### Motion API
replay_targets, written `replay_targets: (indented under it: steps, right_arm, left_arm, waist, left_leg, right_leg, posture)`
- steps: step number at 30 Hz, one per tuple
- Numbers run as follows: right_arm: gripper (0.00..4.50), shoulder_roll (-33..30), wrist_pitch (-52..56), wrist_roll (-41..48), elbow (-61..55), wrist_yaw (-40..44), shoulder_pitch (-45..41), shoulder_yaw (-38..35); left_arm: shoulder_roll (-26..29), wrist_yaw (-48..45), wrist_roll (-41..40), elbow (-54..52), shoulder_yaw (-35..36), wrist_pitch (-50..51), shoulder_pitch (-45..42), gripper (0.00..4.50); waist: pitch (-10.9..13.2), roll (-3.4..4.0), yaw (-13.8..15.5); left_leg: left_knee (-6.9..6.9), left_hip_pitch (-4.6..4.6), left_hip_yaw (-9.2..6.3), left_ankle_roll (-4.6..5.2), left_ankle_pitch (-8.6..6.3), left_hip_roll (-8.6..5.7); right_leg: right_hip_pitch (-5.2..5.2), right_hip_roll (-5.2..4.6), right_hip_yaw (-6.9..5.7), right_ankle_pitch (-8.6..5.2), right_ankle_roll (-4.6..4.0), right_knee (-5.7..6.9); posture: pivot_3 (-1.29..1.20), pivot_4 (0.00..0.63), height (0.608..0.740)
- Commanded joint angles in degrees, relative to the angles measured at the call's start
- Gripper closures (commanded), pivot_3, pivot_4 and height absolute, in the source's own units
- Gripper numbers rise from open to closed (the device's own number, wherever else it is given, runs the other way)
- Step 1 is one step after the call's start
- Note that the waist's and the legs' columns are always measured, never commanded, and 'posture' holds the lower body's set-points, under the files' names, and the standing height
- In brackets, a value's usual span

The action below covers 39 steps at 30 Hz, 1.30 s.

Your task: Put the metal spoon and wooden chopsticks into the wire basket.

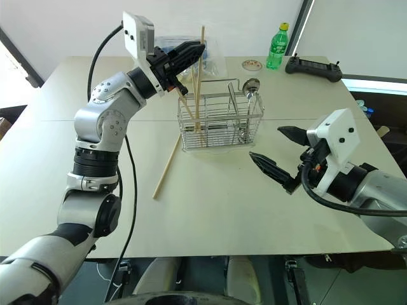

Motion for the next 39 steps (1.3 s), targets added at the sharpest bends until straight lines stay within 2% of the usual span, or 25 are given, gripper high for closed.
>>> replay_targets:
  steps: [1,4,5,8,10,12,15,16,19,22,27,33,39]
  right_arm:
    - [0.00,-1.1,-1.3,0.3,0.6,0.3,-1.9,-0.4]
    - [0.00,-1.2,-1.3,-0.2,1.5,0.3,-3.1,0.6]
    - [0.00,-1.1,-1.4,-0.3,1.7,0.3,-3.4,0.8]
    - [0.00,-0.9,-1.4,-0.6,1.9,0.3,-3.7,1.5]
    - [0.00,-0.7,-1.6,-0.7,2.0,0.3,-3.8,1.8]
    - [0.00,-0.5,-1.6,-0.8,2.2,0.3,-3.7,1.9]
    - [0.00,-0.2,-1.8,-1.2,2.2,0.6,-3.4,2.2]
    - [0.00,-0.2,-1.8,-1.2,2.3,0.7,-3.4,2.3]
    - [0.00,0.2,-1.8,-1.4,2.4,0.5,-3.7,2.8]
    - [0.00,0.7,-2.0,-1.7,2.4,0.4,-3.8,3.4]
    - [0.00,1.0,-1.9,-1.6,2.1,0.5,-3.7,3.9]
    - [0.00,1.8,-2.2,-2.2,1.8,-0.3,-3.9,5.1]
    - [0.00,3.6,-2.7,-3.3,0.9,-1.5,-3.9,6.6]
  left_arm:
    - [0.5,0.8,-1.8,-3.4,1.5,1.3,-0.6,1.93]
    - [1.2,1.1,-3.0,-4.4,2.3,3.1,-1.3,0.38]
    - [1.7,1.3,-3.6,-4.3,2.8,3.9,-1.9,0.03]
    - [4.2,2.0,-6.1,-2.4,6.0,6.5,-5.7,0.03]
    - [7.1,3.0,-7.3,2.7,9.7,7.3,-10.5,0.03]
    - [10.7,6.0,-7.6,12.2,13.7,7.6,-16.7,0.03]
    - [15.6,10.3,-4.9,26.8,15.9,6.7,-23.6,0.03]
    - [16.8,11.3,-3.4,30.4,15.5,6.3,-25.0,0.03]
    - [19.8,18.8,8.4,41.3,7.6,4.7,-26.1,0.03]
    - [19.0,22.3,11.0,47.0,6.3,10.2,-25.3,0.03]
    - [15.9,19.9,13.8,43.3,1.5,23.8,-20.7,0.03]
    - [15.0,14.0,12.7,27.1,-4.7,41.0,-13.5,0.03]
    - [15.4,10.8,12.3,19.0,-8.4,49.3,-10.9,0.03]
  waist:
    - [0.0,0.00,0.0]
    - [0.0,0.00,0.0]
    - [0.0,0.00,0.0]
    - [0.0,0.00,-0.1]
    - [0.0,-0.01,-0.1]
    - [0.0,-0.01,-0.2]
    - [0.0,0.04,-0.2]
    - [0.0,0.05,-0.2]
    - [0.0,0.07,0.0]
    - [0.0,-0.07,0.1]
    - [0.1,-0.12,-0.1]
    - [0.1,-0.10,-0.6]
    - [0.0,-0.08,-0.4]
  left_leg:
    - [0.00,0.00,0.00,0.00,0.00,0.00]
    - [0.00,0.00,-0.01,0.00,0.00,0.00]
    - [0.00,0.00,0.00,0.00,0.00,0.00]
    - [0.00,0.00,-0.01,0.00,0.00,0.00]
    - [0.00,-0.02,-0.01,0.00,0.00,0.00]
    - [0.00,-0.02,-0.01,0.01,0.00,0.00]
    - [-0.02,0.04,0.01,0.09,-0.05,-0.01]
    - [-0.02,0.07,0.00,0.12,-0.07,-0.02]
    - [-0.02,0.12,0.00,0.13,-0.08,-0.03]
    - [0.04,0.13,-0.08,0.13,-0.08,-0.06]
    - [0.06,-0.08,-0.11,0.12,-0.08,-0.08]
    - [-0.21,-0.05,-0.09,0.12,-0.08,-0.03]
    - [-0.26,-0.02,-0.08,0.05,-0.04,-0.02]
  right_leg:
    - [0.00,0.00,0.00,0.00,0.00,0.00]
    - [0.00,0.00,0.00,0.00,0.00,0.00]
    - [0.00,0.00,0.00,0.00,0.00,0.00]
    - [-0.01,0.01,-0.01,0.00,0.00,0.00]
    - [-0.04,0.03,-0.02,0.00,0.01,0.02]
    - [-0.04,0.04,-0.03,0.00,0.01,0.00]
    - [-0.01,0.04,-0.04,-0.02,0.08,0.03]
    - [0.01,0.04,-0.04,-0.04,0.12,0.05]
    - [0.07,0.04,-0.04,-0.05,0.15,0.08]
    - [0.15,0.04,-0.06,-0.04,0.15,0.08]
    - [-0.01,0.01,-0.06,-0.03,0.16,0.03]
    - [-0.20,0.02,-0.02,-0.03,0.14,0.13]
    - [-0.21,0.02,0.01,-0.03,0.13,0.10]
  posture:
    - [0.00,0.150,0.726]
    - [0.00,0.150,0.726]
    - [0.00,0.150,0.726]
    - [0.00,0.150,0.726]
    - [0.00,0.150,0.726]
    - [0.00,0.150,0.726]
    - [0.00,0.150,0.726]
    - [0.00,0.150,0.726]
    - [0.00,0.150,0.726]
    - [0.00,0.150,0.726]
    - [0.00,0.150,0.726]
    - [0.00,0.150,0.726]
    - [0.00,0.150,0.726]
